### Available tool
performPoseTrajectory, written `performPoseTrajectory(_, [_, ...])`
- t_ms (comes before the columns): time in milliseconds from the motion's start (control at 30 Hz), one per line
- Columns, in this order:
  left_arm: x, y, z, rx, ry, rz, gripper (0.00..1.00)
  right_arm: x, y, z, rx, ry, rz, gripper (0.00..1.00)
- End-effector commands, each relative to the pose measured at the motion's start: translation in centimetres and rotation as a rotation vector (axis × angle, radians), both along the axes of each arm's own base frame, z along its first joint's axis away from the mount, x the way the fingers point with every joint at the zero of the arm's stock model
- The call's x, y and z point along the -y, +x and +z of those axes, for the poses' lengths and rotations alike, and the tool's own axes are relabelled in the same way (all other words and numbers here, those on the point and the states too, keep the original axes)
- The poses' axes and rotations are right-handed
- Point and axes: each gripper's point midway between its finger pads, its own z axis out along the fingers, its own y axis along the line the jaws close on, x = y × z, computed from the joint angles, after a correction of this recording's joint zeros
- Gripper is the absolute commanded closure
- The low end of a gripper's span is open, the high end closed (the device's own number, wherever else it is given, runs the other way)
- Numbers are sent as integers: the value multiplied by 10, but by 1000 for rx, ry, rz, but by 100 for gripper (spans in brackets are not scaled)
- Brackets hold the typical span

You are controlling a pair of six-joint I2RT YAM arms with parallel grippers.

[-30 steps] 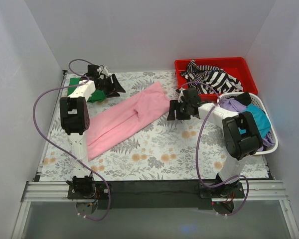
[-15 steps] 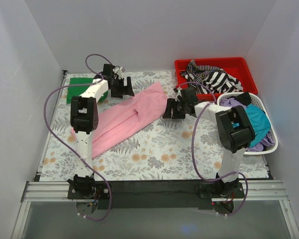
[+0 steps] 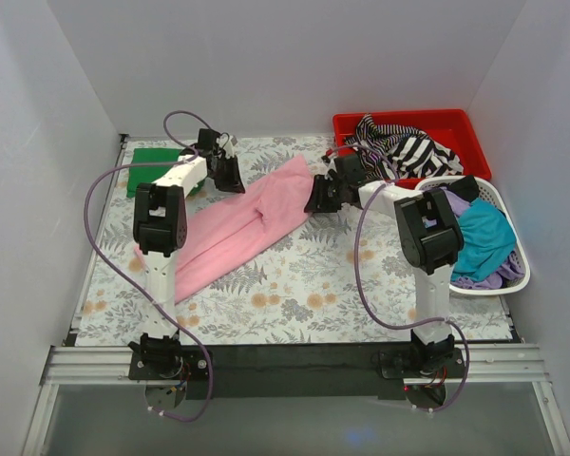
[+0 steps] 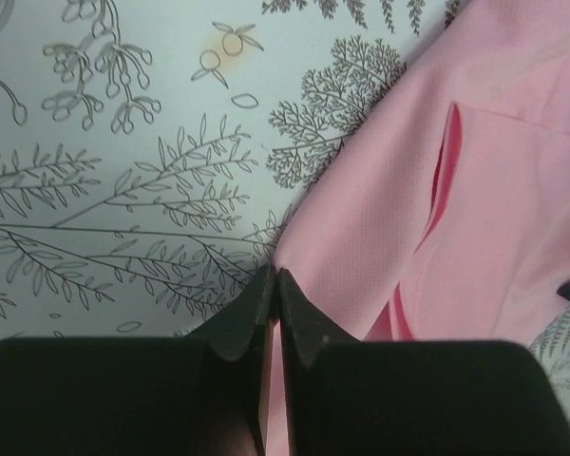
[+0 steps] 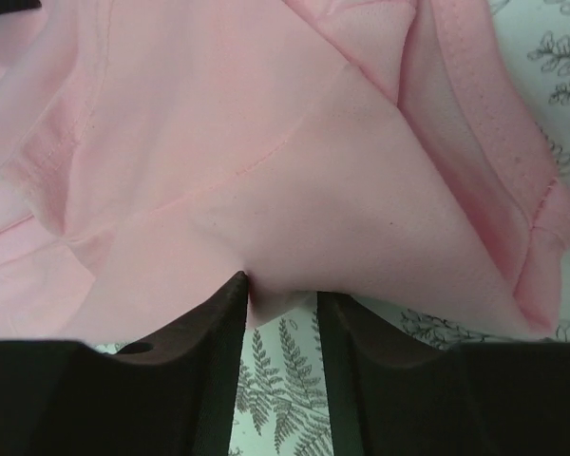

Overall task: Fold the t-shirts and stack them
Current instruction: Fold the tshirt

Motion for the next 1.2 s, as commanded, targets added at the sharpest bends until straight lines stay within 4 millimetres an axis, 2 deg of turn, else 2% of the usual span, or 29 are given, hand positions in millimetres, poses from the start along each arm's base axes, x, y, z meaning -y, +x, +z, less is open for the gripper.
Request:
performPoseTrajectory(0, [-5, -41, -22, -148, 38, 19, 98, -2, -1, -19, -55, -52, 10, 59])
performPoseTrajectory(33, [-4, -42, -21, -151, 30, 22, 100, -2, 1, -24, -62, -59, 12, 62])
performPoseTrajectory(67, [-5, -49, -23, -165, 28, 28, 100, -5, 8, -19, -51, -56, 14, 63])
performPoseTrajectory(167, [-7, -54, -24, -170, 35, 52, 100, -9, 13, -24, -57, -70, 31, 63])
performPoseTrajectory(367, [-17, -61, -16, -200, 59, 176, 100, -24, 55, -18, -16, -81, 33, 60])
performPoseTrajectory(400, [-16, -65, -13, -211, 47, 190, 100, -23, 54, -32, -52, -100, 32, 60])
performPoseTrajectory(433, [-12, -70, -13, -233, 21, 195, 100, -31, 73, -13, -1, -81, 30, 60])
performPoseTrajectory(467, [-8, -75, -11, -266, -11, 238, 100, -33, 78, -13, 1, -82, 35, 60])
performPoseTrajectory(500, [-4, -78, -9, -275, -42, 240, 100, -35, 82, -24, -10, -92, 36, 59])
performPoseTrajectory(533, [-1, -91, -14, -314, -64, 245, 100, -39, 93, -13, 11, -83, 34, 59])
performPoseTrajectory(567, [7, -97, -12, -349, -115, 257, 100, -41, 99, -10, 19, -78, 35, 58])
performPoseTrajectory(600, [10, -102, -13, -362, -144, 256, 100, -41, 100, -22, 0, -76, 36, 57])
performPoseTrajectory(667, [13, -119, -17, -412, -173, 272, 100, -45, 109, -17, 15, -57, 30, 57])
performPoseTrajectory(700, [13, -122, -19, -419, -176, 282, 100, -43, 112, -25, 3, -56, 24, 56])
performPoseTrajectory(733, [13, -133, -25, -452, -179, 294, 100, -43, 114, -26, 3, -50, 24, 56])
performPoseTrajectory(800, [21, -138, -19, -468, -238, 302, 100, -43, 121, -28, 4, -29, 16, 56])
performPoseTrajectory(867, [24, -148, -22, -501, -271, 321, 99, -44, 129, -24, 24, -13, 8, 56])
performPoseTrajectory(900, [31, -146, -19, -496, -315, 306, 99, -42, 131, -29, 12, -1, 7, 56])
performPoseTrajectory(1033, [43, -139, -13, -529, -394, 294, 96, -38, 137, -28, 11, 29, -3, 53])
performPoseTrajectory(1167, [54, -118, -2, -527, -445, 302, 94, -35, 144, -21, 45, 36, 0, 49])
